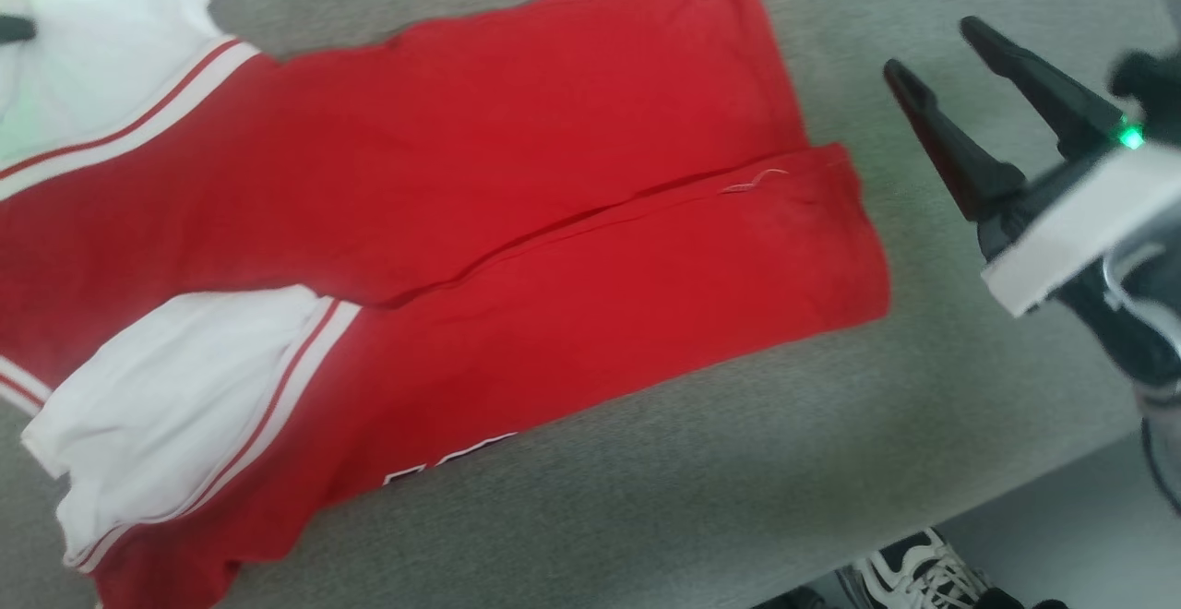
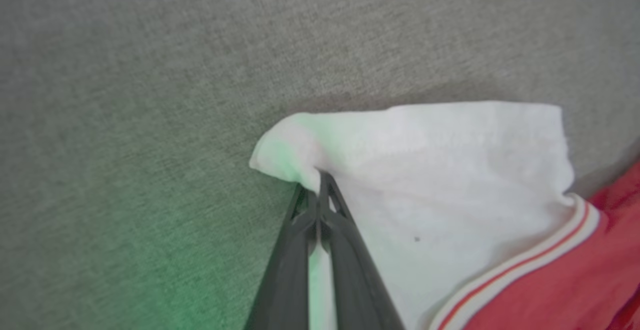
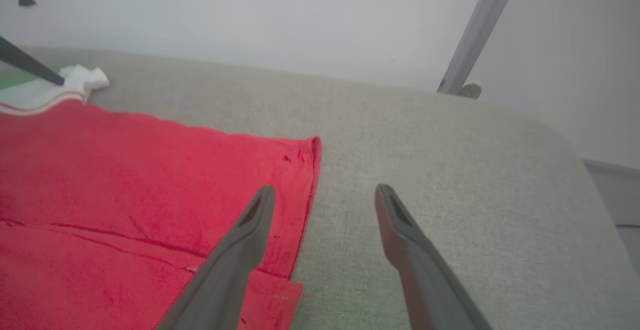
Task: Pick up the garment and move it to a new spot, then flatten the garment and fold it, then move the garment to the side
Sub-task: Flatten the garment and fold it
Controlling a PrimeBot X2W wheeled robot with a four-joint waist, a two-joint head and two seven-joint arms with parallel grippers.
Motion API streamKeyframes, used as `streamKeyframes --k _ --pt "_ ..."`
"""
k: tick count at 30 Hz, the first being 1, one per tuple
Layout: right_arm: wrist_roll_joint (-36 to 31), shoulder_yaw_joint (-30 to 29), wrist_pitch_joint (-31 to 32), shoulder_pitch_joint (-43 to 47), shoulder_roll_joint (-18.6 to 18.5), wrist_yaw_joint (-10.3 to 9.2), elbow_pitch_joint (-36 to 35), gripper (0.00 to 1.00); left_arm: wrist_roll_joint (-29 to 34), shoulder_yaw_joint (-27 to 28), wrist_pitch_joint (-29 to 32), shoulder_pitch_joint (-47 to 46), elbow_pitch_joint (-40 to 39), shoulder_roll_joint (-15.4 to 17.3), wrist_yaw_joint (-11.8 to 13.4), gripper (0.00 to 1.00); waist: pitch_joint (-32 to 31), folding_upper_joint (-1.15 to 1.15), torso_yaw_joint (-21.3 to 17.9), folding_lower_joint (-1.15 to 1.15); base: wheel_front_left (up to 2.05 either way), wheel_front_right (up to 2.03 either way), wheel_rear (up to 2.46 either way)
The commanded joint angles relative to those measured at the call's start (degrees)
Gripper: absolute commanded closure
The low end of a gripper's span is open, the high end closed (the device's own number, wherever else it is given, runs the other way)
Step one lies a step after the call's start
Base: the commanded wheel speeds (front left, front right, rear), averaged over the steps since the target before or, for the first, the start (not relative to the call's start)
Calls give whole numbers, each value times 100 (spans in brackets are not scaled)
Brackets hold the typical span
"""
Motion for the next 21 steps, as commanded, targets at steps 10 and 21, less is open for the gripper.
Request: streamKeyframes --k 10,21 --pt "792 1123 2285 -2299 -457 -7 1233 0 161 -164 109 -332 -248 -678 -45 100 579 0 635 0 0 0 0" --pt "1192 2314 3313 -3386 -232 -10 2428 0 263 -244 35 -596 -291 -1018 -85 100 820 0 934 0 0 0 0"
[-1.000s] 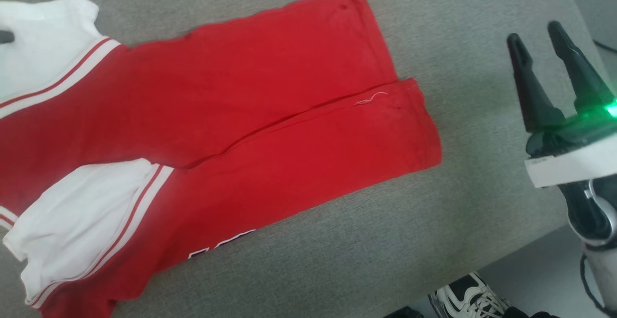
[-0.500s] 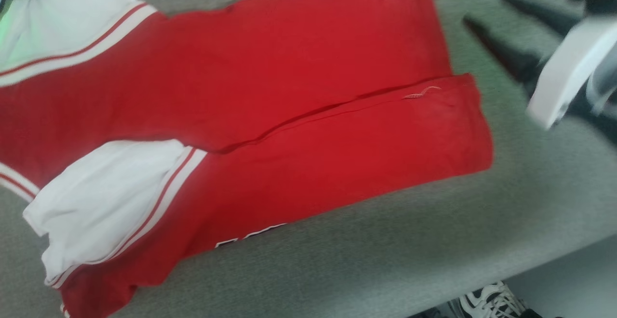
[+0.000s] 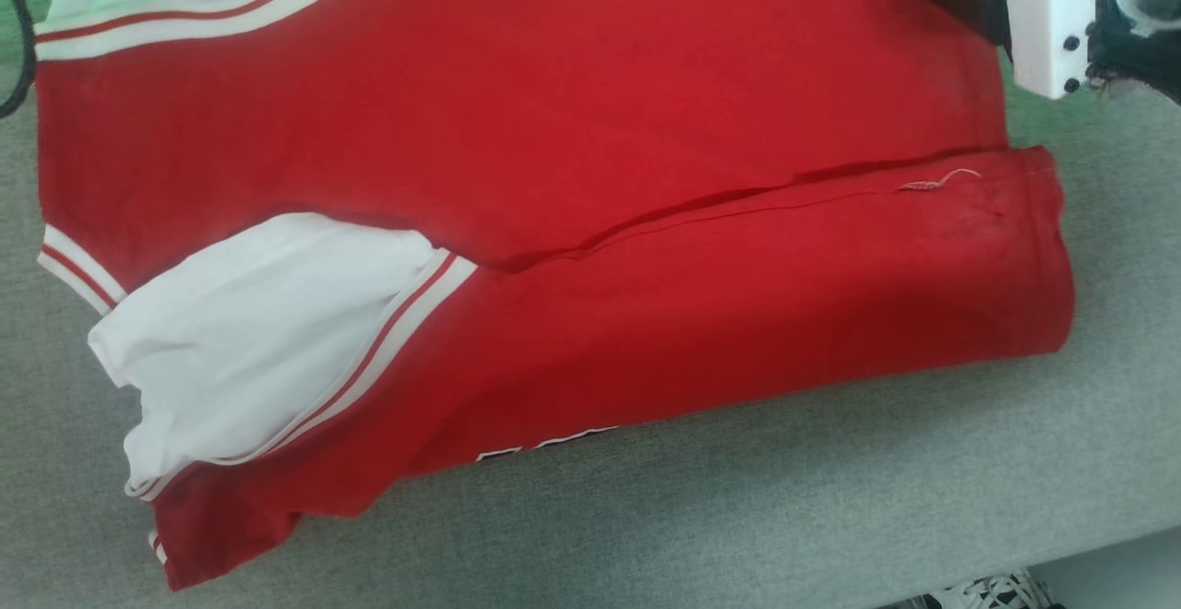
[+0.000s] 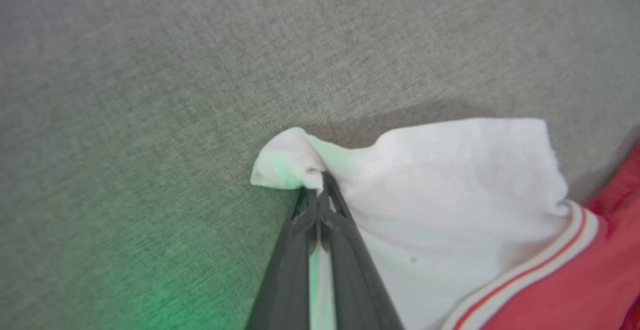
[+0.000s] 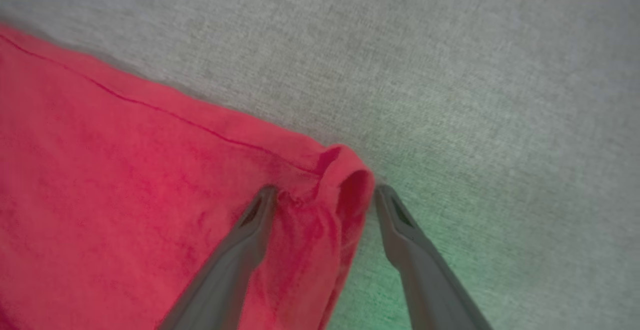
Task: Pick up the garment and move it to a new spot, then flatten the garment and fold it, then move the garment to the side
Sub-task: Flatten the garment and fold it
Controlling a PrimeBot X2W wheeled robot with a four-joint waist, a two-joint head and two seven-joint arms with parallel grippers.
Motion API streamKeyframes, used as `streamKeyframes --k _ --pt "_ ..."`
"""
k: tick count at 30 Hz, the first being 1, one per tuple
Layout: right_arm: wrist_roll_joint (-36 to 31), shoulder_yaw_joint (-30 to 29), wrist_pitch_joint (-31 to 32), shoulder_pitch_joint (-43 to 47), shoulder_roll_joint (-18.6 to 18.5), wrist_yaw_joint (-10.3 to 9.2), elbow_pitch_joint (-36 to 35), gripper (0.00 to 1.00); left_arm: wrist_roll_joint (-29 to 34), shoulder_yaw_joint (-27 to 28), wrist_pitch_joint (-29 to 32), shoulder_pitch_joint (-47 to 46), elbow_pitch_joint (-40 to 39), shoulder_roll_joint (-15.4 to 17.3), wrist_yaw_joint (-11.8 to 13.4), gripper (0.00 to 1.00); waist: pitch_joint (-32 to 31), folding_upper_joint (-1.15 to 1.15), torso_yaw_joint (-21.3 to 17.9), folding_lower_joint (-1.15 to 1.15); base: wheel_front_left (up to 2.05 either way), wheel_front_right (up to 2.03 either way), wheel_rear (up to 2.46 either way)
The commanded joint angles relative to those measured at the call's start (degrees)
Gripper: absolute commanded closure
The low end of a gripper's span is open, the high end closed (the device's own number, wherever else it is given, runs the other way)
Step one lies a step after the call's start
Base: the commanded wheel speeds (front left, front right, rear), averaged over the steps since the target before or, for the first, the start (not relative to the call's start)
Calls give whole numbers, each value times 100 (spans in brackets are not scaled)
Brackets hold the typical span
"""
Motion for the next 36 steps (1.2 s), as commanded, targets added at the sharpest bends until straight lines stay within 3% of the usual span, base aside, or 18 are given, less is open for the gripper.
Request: streamKeyframes --k 1,4,5,6,7,14,22,29,36 --pt "66 148 82 178 92 -11 123 0 55 -218 29 375 89 -159 8 100 11 0 15 0 0 0 0" --pt "279 335 204 143 40 -7 111 0 42 -227 2 357 81 -203 -1 100 4 0 31 0 0 0 0" --pt "305 396 218 127 -9 -6 111 20 30 -222 -22 347 73 -212 -3 100 1 0 34 0 0 0 0" --pt "343 478 240 122 -46 -6 91 81 13 -215 -57 343 70 -219 -5 100 -3 0 35 0 0 0 0" --pt "386 516 208 115 -73 -6 80 100 3 -209 -86 337 59 -225 -7 100 -6 0 36 0 0 0 0" --pt "525 389 -557 -4 -110 -12 202 100 -208 -61 -599 415 -196 -247 -14 100 -251 0 147 0 0 0 0" --pt "733 559 -993 374 -497 -11 78 100 -890 275 -1446 1076 -1178 -138 -14 100 -1210 0 594 0 0 0 0" --pt "1023 584 -1351 1155 -1156 -11 -363 100 -1247 334 -2224 2162 -2744 386 -15 100 -1984 0 1030 0 0 0 0" --pt "1241 456 -1618 2047 -1796 -11 -752 100 -1163 193 -3205 3417 -4368 1055 -15 100 -2450 0 1336 0 0 0 0"
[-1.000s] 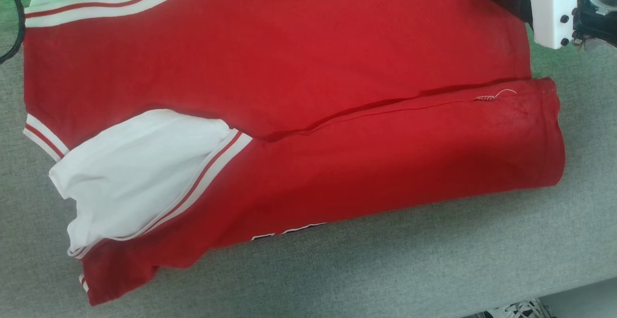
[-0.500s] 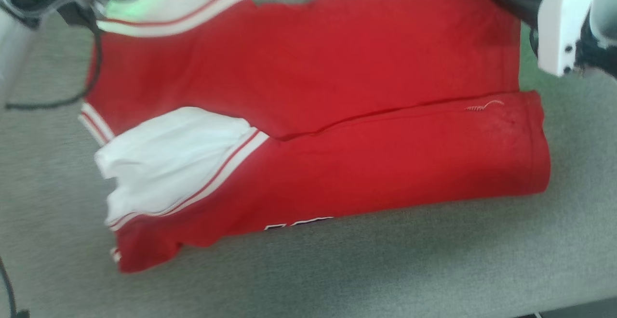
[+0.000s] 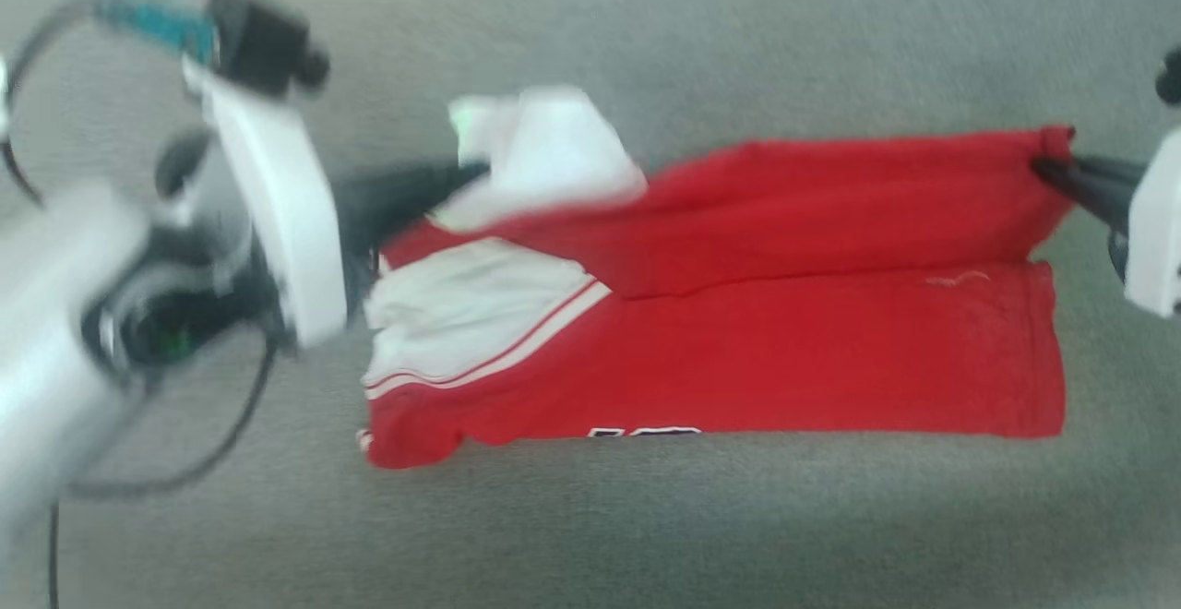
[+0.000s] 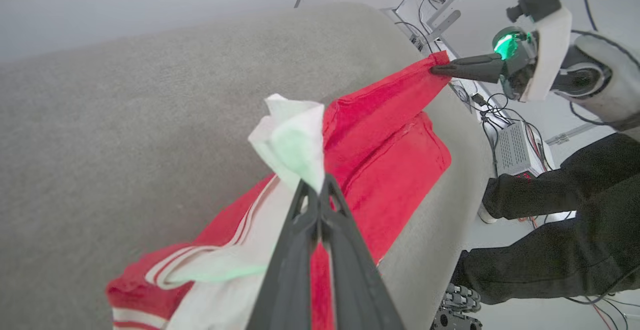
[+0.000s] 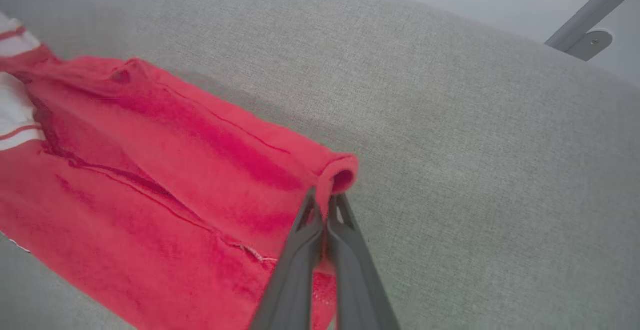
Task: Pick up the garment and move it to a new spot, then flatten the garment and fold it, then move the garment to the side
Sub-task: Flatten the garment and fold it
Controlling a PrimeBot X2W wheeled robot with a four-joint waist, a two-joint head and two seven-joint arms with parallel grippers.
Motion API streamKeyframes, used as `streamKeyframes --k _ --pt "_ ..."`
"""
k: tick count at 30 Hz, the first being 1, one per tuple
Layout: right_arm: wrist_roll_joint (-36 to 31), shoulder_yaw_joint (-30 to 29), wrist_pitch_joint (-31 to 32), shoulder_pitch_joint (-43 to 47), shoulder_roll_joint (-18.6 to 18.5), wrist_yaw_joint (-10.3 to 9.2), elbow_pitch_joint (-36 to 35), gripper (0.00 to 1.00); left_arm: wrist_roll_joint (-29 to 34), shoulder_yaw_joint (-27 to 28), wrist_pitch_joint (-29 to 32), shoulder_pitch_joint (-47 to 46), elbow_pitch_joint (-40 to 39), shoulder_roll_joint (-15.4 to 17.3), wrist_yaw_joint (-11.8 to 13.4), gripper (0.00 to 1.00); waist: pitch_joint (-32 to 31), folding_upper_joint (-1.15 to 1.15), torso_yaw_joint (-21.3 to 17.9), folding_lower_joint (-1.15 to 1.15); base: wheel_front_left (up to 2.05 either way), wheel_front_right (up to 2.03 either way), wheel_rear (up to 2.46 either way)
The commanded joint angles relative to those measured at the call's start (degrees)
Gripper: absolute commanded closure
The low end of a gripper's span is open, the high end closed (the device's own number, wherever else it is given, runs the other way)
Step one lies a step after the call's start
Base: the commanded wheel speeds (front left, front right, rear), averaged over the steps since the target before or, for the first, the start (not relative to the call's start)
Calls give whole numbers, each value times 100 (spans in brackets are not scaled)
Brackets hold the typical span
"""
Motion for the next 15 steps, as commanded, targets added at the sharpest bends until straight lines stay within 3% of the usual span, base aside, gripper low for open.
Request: streamKeyframes --k 1,9,15 --pt "79 -52 -107 292 -112 -11 -91 100 35 -49 -285 392 -312 176 -9 100 -309 0 268 0 0 0 0" --pt "75 -289 -384 1298 -572 -11 -437 100 240 -320 -1213 1521 -1093 708 -10 100 -465 0 426 0 0 0 0" --pt "17 -545 -495 2013 -600 -11 -581 100 445 -621 -1720 1980 -772 476 -10 100 -322 0 468 0 0 0 0"
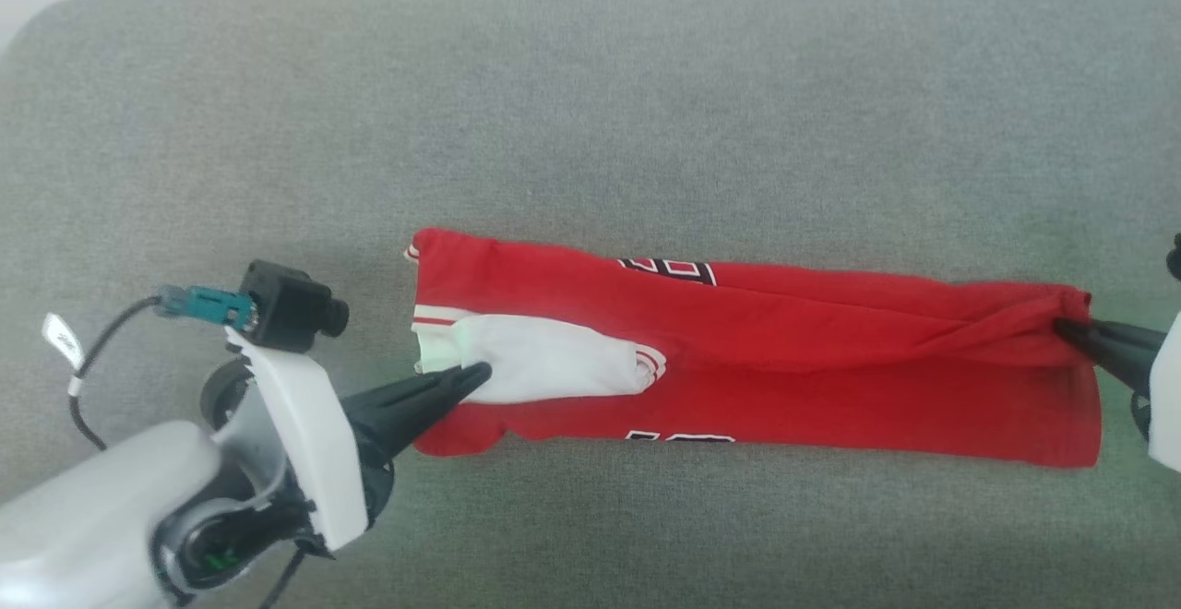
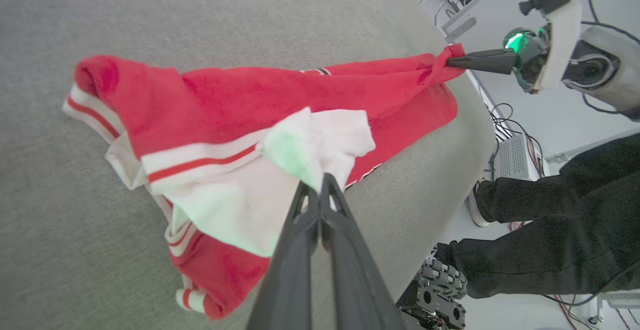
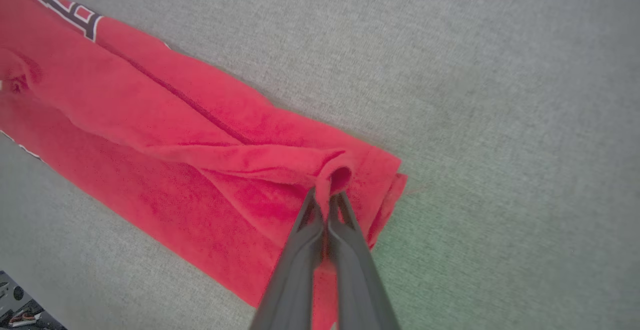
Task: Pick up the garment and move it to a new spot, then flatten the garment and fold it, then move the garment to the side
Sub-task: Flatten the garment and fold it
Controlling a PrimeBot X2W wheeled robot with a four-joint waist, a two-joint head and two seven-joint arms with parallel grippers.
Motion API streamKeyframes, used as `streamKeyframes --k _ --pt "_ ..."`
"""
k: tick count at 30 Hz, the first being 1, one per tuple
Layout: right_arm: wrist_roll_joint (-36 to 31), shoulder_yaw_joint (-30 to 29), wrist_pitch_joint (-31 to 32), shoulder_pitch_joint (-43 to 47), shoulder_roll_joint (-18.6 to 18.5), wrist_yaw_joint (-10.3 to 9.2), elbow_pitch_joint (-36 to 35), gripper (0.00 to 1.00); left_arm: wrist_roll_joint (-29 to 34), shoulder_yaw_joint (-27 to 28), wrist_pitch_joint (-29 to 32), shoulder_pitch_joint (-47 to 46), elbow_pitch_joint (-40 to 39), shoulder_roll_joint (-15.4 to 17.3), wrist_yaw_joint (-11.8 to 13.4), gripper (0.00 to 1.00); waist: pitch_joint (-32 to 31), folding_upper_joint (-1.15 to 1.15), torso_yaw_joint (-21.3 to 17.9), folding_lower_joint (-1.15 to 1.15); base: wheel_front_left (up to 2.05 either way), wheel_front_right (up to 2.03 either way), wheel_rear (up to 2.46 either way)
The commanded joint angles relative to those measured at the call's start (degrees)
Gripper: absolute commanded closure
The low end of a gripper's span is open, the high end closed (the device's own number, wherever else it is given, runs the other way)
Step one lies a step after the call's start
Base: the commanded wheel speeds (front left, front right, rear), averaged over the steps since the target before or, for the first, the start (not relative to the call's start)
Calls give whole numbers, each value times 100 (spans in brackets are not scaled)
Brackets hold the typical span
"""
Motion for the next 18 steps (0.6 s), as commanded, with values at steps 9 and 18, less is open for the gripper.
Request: streamKeyframes --k 9,18 --pt "-424 -347 59 249 523 -10 221 100 164 -447 -141 128 968 -454 -10 100 339 0 -100 0 0 0 0" --pt "-613 -799 -136 380 858 -10 240 0 214 -528 -967 280 1415 -642 -9 18 333 0 -83 0 0 0 0"
